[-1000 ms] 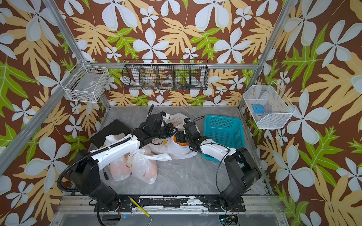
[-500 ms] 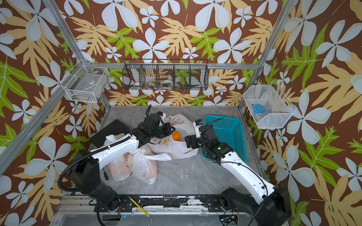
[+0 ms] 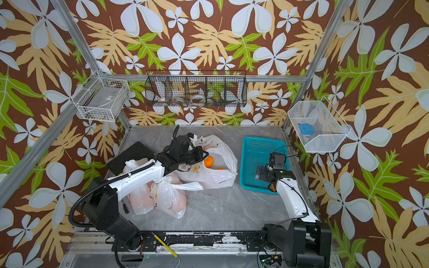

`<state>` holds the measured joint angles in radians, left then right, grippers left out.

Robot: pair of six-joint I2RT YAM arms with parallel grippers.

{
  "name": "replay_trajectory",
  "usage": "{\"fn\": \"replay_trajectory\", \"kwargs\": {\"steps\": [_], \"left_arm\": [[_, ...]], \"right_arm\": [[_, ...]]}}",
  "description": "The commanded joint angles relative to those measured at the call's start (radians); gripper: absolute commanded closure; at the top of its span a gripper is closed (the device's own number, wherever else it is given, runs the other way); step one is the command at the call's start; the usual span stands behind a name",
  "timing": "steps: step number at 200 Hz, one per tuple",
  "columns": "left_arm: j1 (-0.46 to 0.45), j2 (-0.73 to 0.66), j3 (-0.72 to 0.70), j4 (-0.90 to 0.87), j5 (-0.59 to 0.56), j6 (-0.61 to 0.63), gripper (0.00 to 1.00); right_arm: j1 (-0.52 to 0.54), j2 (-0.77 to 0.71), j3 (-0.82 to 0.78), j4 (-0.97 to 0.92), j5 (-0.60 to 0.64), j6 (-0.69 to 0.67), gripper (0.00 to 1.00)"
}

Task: Place the oranges into plastic bags & tie knots
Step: Pick up the orange from the basket.

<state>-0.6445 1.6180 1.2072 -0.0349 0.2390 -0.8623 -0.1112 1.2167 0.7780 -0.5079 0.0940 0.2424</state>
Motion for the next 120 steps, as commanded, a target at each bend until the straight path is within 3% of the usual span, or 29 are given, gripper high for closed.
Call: {"fn": "replay_trajectory", "kwargs": {"steps": [1, 63, 95, 120], "left_arm": [[0.002, -0.001, 0.007, 0.027, 0.018, 0.005, 1.0], [0.002, 0.007, 0.001, 0.027, 0.034, 0.008, 1.0], [0.002, 0.0, -0.002, 0.019, 0.034, 0.012, 1.0], [0.002, -0.007, -0.011, 0.015, 0.03, 0.011, 1.0]], "right_arm": [[-0.009, 0.055, 0.0, 0.03, 0.122, -0.007, 0.01], [-0.04, 0.25, -0.03, 0.181, 0.091, 0.025, 0.01], [-0.04, 0.322, -0.013, 0.233, 0.038, 0.015, 0.16], [-0.04, 0.328, -0.012, 0.232, 0.024, 0.011, 0.21]]}}
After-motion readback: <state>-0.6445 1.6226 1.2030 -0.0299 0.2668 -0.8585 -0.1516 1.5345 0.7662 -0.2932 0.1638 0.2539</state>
